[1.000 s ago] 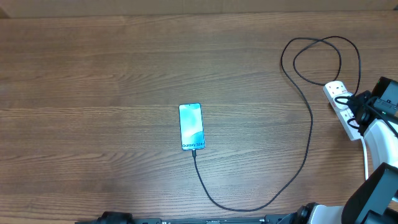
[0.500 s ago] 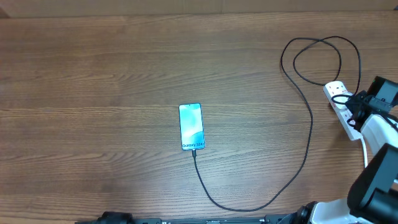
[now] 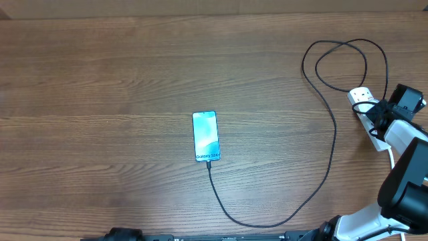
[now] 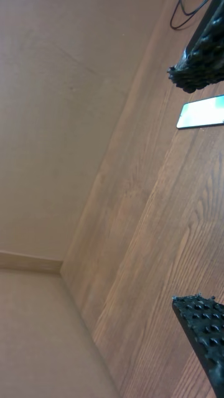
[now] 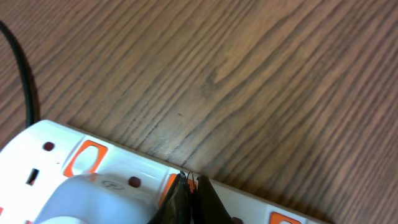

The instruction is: Plug charger to phone and switch on socket

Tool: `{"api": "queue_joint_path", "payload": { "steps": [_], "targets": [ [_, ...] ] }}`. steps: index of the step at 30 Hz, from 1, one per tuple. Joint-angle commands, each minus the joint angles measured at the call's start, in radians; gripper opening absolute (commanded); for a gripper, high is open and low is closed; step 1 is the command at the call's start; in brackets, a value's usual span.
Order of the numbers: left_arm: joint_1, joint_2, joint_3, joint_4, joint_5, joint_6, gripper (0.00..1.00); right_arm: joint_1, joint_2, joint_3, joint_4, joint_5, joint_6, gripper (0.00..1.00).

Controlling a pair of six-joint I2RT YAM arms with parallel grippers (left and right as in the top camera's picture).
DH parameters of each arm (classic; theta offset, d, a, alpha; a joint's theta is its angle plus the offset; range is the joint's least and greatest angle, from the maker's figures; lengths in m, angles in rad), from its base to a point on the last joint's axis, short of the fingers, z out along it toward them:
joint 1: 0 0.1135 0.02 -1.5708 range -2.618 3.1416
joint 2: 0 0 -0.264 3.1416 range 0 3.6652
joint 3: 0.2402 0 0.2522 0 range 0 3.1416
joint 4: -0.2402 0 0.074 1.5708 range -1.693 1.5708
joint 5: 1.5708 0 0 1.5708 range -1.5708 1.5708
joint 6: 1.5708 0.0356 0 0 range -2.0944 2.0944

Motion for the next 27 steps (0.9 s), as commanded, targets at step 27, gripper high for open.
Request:
{"api": "queue_joint_path", "payload": {
  "steps": [27],
  "targets": [
    [-0.002, -0.013, -0.004, 0.005, -0.014, -0.014, 1.0, 0.04, 0.003, 0.024, -0.03, -0.161, -0.034, 0.04]
  ]
}}
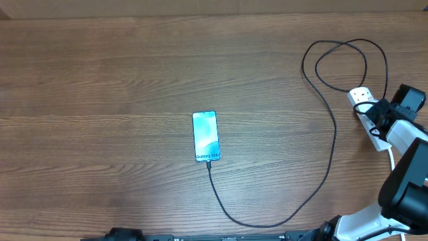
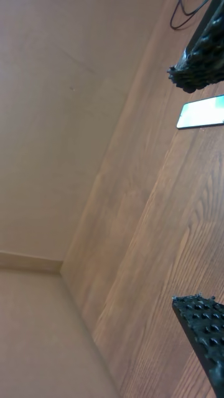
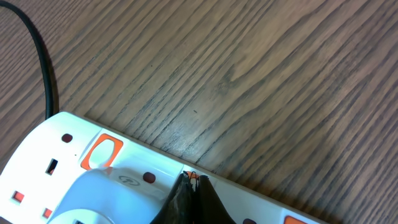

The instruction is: Plug charger to phone and switch on socket

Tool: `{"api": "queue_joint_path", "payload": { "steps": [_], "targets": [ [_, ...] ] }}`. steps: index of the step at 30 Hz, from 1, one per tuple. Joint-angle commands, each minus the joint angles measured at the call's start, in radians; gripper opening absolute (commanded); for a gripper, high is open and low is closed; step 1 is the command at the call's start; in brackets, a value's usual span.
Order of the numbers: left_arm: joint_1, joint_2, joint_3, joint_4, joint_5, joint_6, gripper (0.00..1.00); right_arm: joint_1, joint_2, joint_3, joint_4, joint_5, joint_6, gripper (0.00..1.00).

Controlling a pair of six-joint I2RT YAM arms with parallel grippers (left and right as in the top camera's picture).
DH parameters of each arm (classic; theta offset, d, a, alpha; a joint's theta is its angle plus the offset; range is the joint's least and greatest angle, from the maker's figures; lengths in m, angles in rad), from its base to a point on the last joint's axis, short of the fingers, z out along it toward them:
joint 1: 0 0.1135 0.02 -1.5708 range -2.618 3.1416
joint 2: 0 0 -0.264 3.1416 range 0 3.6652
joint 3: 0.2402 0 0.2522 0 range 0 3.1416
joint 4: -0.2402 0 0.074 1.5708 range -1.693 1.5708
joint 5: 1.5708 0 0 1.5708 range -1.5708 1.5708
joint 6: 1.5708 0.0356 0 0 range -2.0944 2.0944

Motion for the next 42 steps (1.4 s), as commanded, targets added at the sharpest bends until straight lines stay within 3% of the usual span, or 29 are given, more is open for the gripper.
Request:
{"api": "queue_joint_path", "payload": {
  "steps": [1, 23, 29, 36, 42],
  "targets": [
    [-0.002, -0.013, -0.004, 0.005, -0.014, -0.014, 1.0, 0.053, 0.003, 0.014, -0.015, -0.081, -0.008, 0.04],
    [-0.002, -0.013, -0.004, 0.005, -0.014, -0.014, 1.0, 0.066, 0.003, 0.013, -0.142, -0.082, -0.003, 0.04],
    [-0.002, -0.013, -0.004, 0.004, -0.017, -0.014, 1.0, 0.066, -0.011, 0.014, -0.229, -0.068, 0.081, 0.04],
    [-0.002, -0.013, -0.004, -0.008, -0.017, -0.014, 1.0, 0.066, -0.159, 0.014, -0.32, 0.052, 0.163, 0.04],
    [-0.002, -0.013, -0.005, -0.006, -0.025, -0.014, 1.0, 0.072, -0.348, 0.014, -0.376, 0.041, 0.218, 0.04]
  ]
}}
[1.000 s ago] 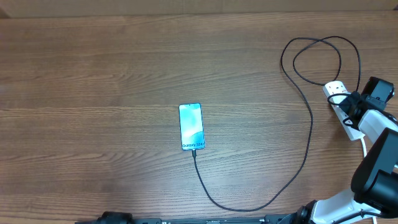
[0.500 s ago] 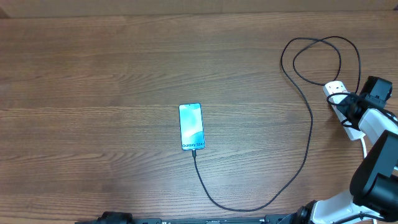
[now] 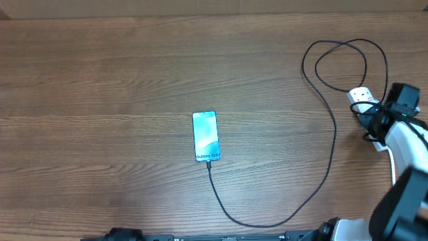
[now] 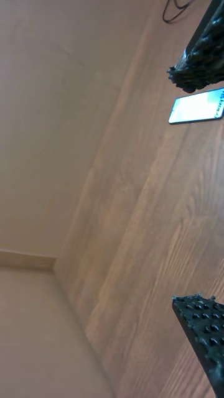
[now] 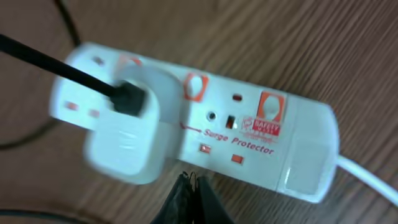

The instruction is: Plug charger to phone and switch on socket

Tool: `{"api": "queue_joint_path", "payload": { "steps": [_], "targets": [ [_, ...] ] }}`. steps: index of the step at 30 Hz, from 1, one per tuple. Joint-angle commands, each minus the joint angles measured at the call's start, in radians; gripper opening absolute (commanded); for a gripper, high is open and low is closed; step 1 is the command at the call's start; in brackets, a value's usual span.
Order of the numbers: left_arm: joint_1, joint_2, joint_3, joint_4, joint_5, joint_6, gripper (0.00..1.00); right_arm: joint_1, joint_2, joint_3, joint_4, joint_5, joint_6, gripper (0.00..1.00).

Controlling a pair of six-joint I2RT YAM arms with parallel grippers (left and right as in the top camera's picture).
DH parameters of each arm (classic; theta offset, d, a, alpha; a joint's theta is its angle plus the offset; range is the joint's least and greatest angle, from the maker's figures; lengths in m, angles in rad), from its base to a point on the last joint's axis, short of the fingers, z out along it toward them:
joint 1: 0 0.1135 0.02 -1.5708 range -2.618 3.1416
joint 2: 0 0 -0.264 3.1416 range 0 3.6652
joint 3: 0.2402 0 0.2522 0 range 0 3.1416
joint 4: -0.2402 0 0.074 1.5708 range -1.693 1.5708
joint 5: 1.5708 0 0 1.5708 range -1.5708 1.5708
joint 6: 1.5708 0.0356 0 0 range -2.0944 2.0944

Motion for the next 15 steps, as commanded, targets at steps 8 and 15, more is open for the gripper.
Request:
{"api": "queue_joint_path", "payload": {
  "steps": [8, 15],
  "targets": [
    [-0.002, -0.013, -0.069, 0.309, -0.024, -0.015, 0.99, 0.105, -0.409, 0.002, -0.011, 0.015, 0.033, 0.04],
    [-0.002, -0.013, -0.306, 0.65, -0.013, -0.015, 0.99, 0.186, -0.676, 0.002, -0.006, 0.014, 0.006, 0.04]
  ]
}}
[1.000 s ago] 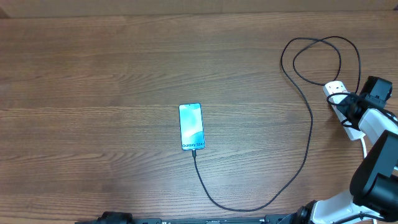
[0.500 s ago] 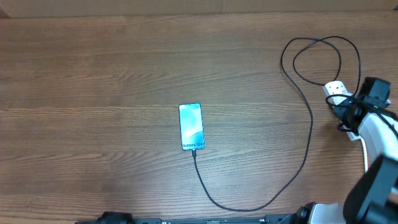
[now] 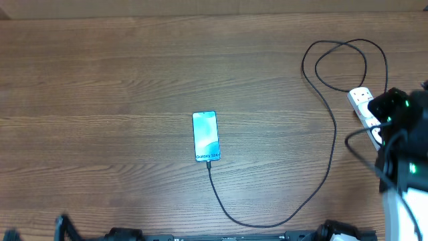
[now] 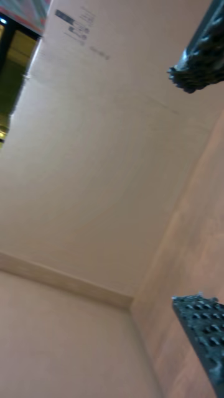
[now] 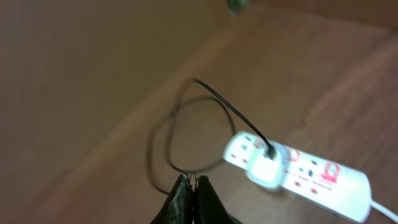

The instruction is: Plug charger to phone and switch on socket

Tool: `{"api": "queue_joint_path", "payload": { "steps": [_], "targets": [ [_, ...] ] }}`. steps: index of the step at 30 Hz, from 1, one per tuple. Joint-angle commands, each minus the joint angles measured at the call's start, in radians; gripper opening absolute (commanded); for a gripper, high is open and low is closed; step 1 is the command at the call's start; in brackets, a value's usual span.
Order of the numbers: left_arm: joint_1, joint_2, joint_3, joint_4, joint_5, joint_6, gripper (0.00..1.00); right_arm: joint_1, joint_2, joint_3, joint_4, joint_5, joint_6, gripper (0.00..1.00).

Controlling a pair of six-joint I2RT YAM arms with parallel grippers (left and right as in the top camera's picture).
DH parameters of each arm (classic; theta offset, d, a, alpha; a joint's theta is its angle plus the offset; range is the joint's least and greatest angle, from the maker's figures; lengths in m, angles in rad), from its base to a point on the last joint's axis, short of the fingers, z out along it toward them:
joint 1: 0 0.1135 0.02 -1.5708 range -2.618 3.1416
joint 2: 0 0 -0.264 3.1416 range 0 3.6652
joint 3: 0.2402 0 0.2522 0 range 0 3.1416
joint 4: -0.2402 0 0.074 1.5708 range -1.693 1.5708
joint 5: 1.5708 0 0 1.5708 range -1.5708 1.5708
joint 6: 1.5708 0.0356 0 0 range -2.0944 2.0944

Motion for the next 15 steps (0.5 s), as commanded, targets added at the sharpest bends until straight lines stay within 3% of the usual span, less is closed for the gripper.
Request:
{"api": "queue_joint_path", "payload": {
  "steps": [1, 8, 15],
  "targets": [
    [-0.002, -0.011, -0.142, 0.107, -0.006, -0.014, 1.0, 0.026, -0.107, 0.002, 0.006, 0.011, -0.026, 0.04],
    [-0.002, -0.011, -0.509, 0.497, -0.002, -0.014, 1.0, 0.037, -0.288, 0.002, -0.006, -0.007, -0.029, 0.04],
    [-0.002, -0.011, -0.858, 0.869, 0.002, -0.016, 0.99, 0.037, -0.351, 0.002, -0.009, -0.1, -0.106, 0.04]
  ]
}}
